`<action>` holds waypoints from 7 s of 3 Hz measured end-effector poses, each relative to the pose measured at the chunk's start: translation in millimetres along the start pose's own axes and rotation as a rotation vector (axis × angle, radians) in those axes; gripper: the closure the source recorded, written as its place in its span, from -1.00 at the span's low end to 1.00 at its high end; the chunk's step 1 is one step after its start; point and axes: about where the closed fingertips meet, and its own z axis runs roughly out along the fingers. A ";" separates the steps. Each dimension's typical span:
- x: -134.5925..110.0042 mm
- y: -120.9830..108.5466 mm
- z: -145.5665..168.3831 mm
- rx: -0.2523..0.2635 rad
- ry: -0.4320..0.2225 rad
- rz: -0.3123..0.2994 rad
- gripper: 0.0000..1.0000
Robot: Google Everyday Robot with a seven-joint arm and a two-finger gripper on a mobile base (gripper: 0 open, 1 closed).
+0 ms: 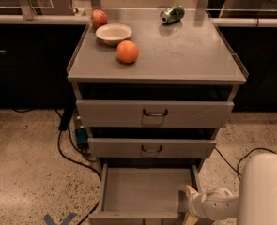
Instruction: Close bottom drawer
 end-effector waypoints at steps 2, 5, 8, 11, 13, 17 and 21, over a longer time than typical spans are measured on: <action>2.4 -13.8 1.3 0.029 -0.002 -0.017 -1.00; 2.3 -69.9 21.6 0.185 -0.048 -0.112 -1.00; -5.8 -86.1 25.9 0.255 -0.069 -0.142 -1.00; -17.6 -94.1 35.0 0.309 -0.082 -0.163 -1.00; -32.8 -113.6 41.8 0.336 -0.080 -0.181 -1.00; -15.1 -105.7 18.6 0.339 -0.052 -0.131 -0.17; 12.8 -57.8 -35.2 0.331 0.038 -0.111 1.00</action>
Offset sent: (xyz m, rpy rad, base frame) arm 0.0130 -0.0049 0.0010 -0.0063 -0.0316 0.0060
